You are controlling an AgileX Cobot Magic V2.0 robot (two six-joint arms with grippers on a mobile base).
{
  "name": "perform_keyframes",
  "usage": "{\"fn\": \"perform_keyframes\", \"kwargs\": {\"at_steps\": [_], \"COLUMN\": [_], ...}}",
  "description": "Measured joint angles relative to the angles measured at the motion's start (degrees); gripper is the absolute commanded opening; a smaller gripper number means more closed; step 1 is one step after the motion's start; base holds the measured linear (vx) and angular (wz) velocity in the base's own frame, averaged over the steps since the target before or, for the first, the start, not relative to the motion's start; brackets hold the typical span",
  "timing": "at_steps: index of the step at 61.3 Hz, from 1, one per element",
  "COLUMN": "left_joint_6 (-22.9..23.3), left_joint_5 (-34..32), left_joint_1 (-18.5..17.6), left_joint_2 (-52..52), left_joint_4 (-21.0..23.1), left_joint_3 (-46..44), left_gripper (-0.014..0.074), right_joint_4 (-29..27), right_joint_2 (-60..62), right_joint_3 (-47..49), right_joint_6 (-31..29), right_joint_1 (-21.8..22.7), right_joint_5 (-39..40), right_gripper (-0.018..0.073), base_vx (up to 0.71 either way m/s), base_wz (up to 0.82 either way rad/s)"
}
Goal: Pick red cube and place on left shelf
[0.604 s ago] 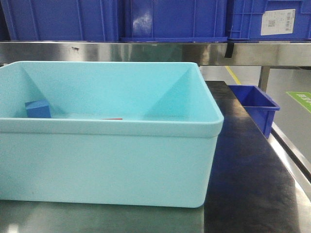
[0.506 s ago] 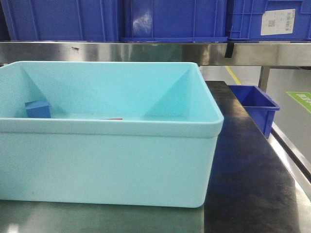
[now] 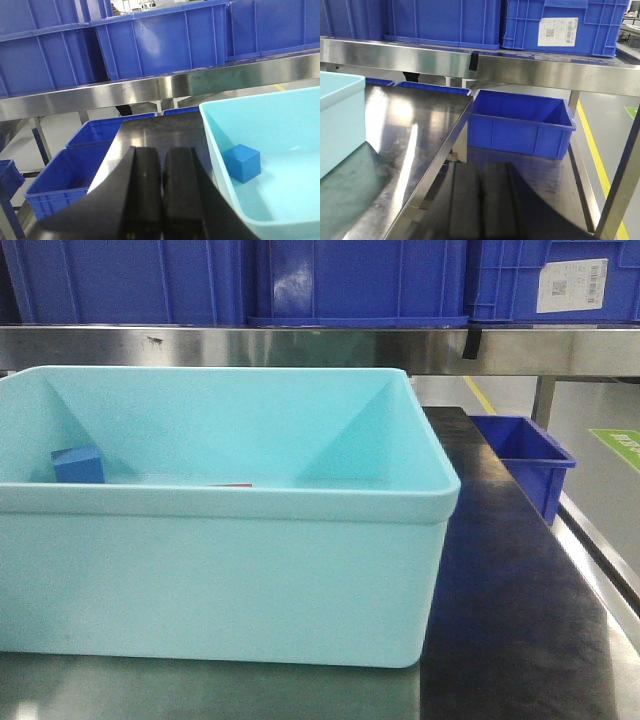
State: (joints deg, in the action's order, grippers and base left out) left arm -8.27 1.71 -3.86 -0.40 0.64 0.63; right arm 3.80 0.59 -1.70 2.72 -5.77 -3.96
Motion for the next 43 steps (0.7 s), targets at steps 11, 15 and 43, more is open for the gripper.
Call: {"fn": "perform_keyframes", "kwargs": {"at_steps": [11, 15, 43], "left_joint_6": [0.00, 0.00, 0.00], "left_joint_5": [0.00, 0.00, 0.00], "left_joint_1": [0.00, 0.00, 0.00], "left_joint_2": [0.00, 0.00, 0.00], "left_joint_4": [0.00, 0.00, 0.00], "left_joint_3": [0.00, 0.00, 0.00], "left_gripper": [0.0106, 0.0106, 0.0106], "right_joint_4": [0.00, 0.00, 0.00], "right_joint_2": [0.00, 0.00, 0.00], "right_joint_3": [0.00, 0.00, 0.00], "right_joint_6": [0.00, 0.00, 0.00], "right_joint_1": [0.00, 0.00, 0.00], "right_joint_5": [0.00, 0.00, 1.04], "right_gripper": [0.0058, 0.0058, 0.0058], "base_vx": [0.00, 0.00, 0.00], "base_wz": [0.00, 0.00, 0.00]}}
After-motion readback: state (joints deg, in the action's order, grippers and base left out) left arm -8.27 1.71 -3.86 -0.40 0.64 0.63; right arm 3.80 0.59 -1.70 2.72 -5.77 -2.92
